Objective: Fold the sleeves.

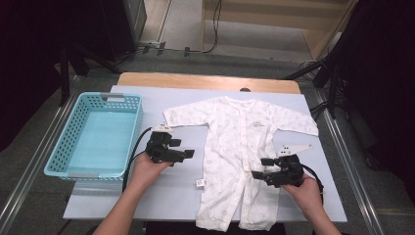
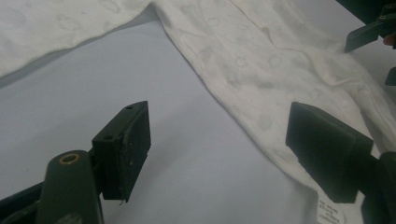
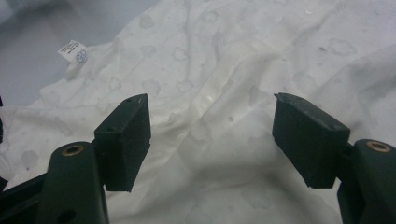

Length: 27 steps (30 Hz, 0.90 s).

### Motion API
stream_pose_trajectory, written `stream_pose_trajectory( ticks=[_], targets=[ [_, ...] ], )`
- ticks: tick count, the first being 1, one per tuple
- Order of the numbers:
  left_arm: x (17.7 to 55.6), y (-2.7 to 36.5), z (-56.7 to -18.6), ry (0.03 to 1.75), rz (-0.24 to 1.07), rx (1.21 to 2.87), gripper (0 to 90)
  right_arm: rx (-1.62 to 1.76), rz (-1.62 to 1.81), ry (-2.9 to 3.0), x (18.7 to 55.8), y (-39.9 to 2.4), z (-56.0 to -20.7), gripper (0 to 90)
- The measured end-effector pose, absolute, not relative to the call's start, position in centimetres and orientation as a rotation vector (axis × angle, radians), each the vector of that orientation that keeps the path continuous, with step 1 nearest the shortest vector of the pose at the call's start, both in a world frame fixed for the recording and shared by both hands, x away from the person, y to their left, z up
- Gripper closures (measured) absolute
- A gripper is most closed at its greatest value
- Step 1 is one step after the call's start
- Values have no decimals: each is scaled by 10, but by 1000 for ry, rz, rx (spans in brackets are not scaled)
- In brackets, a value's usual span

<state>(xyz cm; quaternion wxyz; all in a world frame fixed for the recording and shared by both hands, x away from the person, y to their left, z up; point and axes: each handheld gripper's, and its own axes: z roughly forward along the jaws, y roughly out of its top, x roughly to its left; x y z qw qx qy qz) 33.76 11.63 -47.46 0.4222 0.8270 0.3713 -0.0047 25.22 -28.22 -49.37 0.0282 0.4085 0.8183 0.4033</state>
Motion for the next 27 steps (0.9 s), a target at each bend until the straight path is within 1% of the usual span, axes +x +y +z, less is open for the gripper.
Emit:
stream_pose_trajectory(
  ticks=[9, 15, 27],
  targets=[
    [343, 110, -473, 916, 26, 2105, 220, 1264, 1256, 2524, 250, -283, -494, 265],
    [349, 106, -472, 918, 23, 2094, 221, 1252, 1242, 2535, 248, -281, -494, 265],
    [373, 108, -469, 986, 81, 2110, 238, 1237, 1237, 2533, 241, -281, -493, 265]
  ],
)
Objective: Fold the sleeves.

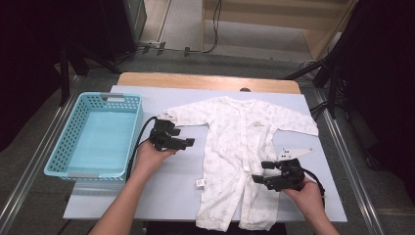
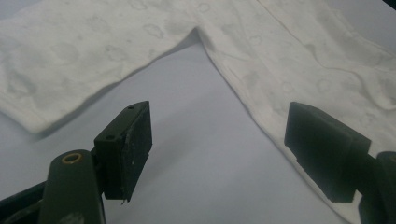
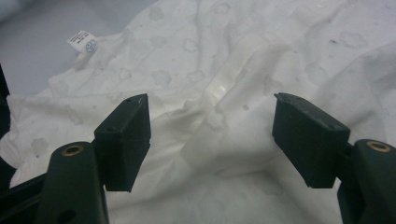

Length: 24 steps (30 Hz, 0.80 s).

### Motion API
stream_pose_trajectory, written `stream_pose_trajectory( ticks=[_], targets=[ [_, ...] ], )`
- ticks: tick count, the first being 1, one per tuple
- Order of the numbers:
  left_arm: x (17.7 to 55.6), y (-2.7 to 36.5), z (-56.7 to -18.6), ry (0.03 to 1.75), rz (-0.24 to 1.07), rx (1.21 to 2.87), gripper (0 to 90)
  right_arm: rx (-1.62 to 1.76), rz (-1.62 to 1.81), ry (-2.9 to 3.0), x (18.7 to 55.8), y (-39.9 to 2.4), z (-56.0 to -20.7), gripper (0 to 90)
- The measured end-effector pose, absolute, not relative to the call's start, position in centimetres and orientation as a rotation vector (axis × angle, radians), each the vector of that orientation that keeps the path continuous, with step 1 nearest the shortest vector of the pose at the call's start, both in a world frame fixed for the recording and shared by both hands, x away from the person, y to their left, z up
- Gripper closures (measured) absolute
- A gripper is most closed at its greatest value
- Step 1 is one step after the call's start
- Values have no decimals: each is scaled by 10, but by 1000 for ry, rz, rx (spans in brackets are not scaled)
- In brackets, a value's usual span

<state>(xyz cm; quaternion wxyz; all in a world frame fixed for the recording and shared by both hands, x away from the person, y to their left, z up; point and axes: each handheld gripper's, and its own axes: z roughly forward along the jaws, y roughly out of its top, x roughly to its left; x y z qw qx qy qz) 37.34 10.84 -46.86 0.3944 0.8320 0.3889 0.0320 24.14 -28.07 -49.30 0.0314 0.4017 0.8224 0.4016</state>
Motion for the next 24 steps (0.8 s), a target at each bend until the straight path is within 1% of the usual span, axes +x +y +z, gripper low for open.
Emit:
stream_pose_trajectory(
  ticks=[24],
  targets=[
    [418, 103, -460, 1055, 154, 2087, 259, 1238, 1248, 2535, 236, -279, -493, 265]
  ],
)
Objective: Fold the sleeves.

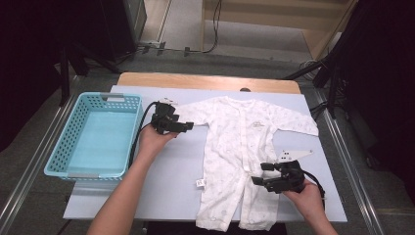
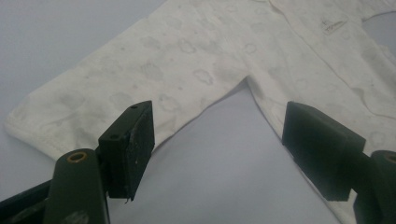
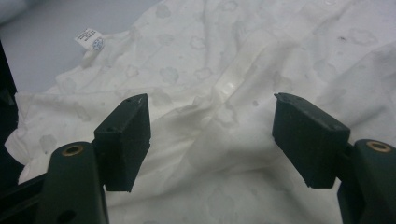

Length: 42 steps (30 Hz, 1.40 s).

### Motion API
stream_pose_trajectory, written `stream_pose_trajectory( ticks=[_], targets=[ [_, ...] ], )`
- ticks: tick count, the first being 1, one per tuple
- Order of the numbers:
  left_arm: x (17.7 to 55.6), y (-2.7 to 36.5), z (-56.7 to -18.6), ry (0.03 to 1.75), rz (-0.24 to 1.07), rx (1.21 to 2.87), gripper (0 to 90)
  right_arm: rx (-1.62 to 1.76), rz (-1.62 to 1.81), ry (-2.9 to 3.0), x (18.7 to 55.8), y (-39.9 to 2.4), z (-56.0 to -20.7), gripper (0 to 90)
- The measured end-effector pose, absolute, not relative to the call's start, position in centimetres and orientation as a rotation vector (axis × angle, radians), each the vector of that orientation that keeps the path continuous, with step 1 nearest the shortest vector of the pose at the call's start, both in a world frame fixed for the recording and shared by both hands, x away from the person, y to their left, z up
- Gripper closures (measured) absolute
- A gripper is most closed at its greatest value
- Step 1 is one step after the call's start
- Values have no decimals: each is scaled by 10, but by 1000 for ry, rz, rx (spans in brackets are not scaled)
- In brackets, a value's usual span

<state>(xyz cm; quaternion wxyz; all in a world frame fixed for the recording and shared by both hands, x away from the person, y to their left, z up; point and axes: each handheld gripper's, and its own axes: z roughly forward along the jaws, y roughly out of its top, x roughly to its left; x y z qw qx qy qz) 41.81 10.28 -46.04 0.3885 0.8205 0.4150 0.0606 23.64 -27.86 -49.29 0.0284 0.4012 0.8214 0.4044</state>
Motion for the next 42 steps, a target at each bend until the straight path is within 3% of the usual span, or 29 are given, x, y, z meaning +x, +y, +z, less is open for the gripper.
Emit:
stream_pose_trajectory(
  ticks=[16, 42],
  targets=[
    [439, 104, -456, 1093, 189, 2105, 260, 1236, 1246, 2541, 236, -278, -493, 265],
    [463, 118, -483, 1270, 245, 2128, 282, 1232, 1247, 2556, 236, -276, -494, 264]
  ],
)
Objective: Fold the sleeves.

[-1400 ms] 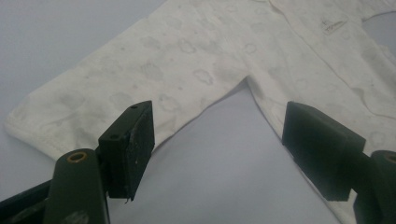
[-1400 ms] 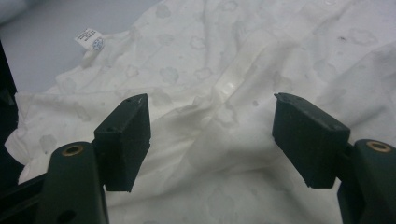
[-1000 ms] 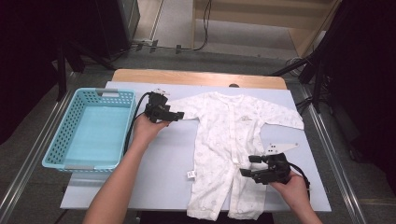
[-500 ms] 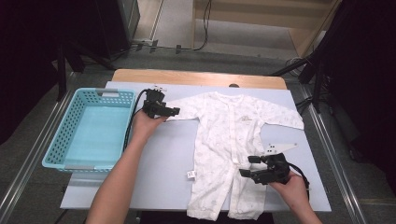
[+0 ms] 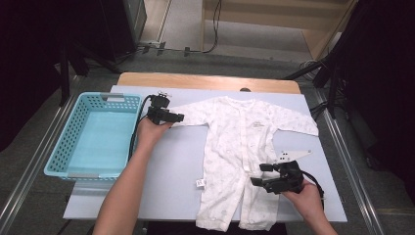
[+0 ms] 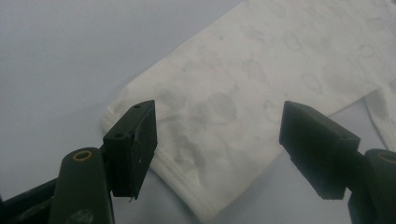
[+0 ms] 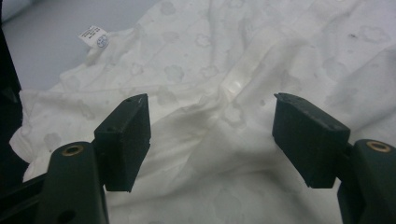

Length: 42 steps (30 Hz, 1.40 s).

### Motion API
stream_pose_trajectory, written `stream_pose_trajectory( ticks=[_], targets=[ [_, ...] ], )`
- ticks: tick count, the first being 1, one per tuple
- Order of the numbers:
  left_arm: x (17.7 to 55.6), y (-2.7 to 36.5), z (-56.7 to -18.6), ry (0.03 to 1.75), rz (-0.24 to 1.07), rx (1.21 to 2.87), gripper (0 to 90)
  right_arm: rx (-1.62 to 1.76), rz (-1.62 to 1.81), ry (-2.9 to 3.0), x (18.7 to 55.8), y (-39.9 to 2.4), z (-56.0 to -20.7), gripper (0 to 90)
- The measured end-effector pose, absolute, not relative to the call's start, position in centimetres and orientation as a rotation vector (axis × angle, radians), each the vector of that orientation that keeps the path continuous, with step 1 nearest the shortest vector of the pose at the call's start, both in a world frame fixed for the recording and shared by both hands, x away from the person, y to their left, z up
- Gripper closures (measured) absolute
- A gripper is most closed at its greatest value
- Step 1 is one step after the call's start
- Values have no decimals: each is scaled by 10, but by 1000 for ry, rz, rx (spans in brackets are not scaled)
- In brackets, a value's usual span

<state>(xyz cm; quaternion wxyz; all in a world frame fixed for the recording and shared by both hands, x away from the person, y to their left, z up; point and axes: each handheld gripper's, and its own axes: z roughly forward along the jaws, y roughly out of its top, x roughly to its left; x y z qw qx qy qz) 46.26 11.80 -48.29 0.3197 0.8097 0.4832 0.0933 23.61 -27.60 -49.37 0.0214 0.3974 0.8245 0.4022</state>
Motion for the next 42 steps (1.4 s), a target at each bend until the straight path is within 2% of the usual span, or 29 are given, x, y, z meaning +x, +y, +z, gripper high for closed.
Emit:
stream_pose_trajectory(
  ticks=[12, 26, 35, 42],
  targets=[
    [453, 120, -492, 1314, 319, 2123, 318, 1237, 1246, 2559, 236, -275, -494, 265],
    [443, 116, -496, 1283, 494, 2148, 625, 1223, 1238, 2563, 236, -273, -494, 265],
    [441, 110, -496, 1276, 474, 2144, 836, 1227, 1236, 2565, 237, -273, -495, 265],
    [444, 115, -496, 1283, 409, 2121, 861, 1231, 1237, 2564, 237, -273, -495, 265]
  ],
)
